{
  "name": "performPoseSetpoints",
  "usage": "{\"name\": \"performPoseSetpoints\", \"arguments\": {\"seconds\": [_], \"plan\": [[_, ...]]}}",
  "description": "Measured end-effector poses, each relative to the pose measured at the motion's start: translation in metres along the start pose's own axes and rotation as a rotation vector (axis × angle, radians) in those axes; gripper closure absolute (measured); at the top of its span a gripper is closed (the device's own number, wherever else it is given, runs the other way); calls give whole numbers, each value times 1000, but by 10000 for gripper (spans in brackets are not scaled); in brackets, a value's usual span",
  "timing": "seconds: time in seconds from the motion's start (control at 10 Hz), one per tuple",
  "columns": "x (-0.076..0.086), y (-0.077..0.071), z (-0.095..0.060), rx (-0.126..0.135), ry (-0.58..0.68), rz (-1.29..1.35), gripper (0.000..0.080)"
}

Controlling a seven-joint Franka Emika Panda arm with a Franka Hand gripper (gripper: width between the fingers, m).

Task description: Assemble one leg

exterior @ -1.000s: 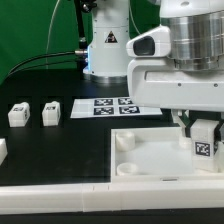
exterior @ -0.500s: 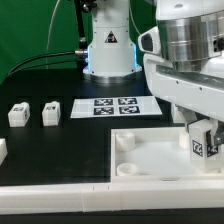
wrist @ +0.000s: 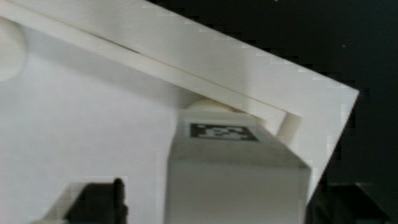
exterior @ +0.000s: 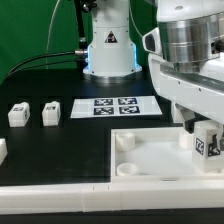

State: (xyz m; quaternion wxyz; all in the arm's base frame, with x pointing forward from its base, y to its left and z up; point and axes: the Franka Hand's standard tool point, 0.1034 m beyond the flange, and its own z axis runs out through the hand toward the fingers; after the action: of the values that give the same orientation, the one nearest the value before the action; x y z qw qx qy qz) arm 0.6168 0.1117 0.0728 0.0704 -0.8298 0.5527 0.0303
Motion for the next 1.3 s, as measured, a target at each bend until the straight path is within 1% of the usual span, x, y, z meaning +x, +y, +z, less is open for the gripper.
{"name": "performPoseSetpoints", "arguments": {"seconds": [0.1, 0.2, 0.3, 0.4, 0.6, 0.7, 0.8, 1.0, 1.3], "plan": [[0, 0, 0, -1, 1, -142, 195], [-1, 0, 1, -3, 1, -254, 159], [-3, -1, 1, -6, 3, -339, 152], [-6, -1, 1, -17, 17, -507, 152], [-11, -2, 2, -30, 27, -706, 150], [-14, -3, 2, -48, 42, -881, 150], [-15, -3, 3, -57, 45, -1001, 150], [-13, -4, 3, -72, 37, -1278, 150], [-11, -4, 2, -76, 33, -1474, 150]]}}
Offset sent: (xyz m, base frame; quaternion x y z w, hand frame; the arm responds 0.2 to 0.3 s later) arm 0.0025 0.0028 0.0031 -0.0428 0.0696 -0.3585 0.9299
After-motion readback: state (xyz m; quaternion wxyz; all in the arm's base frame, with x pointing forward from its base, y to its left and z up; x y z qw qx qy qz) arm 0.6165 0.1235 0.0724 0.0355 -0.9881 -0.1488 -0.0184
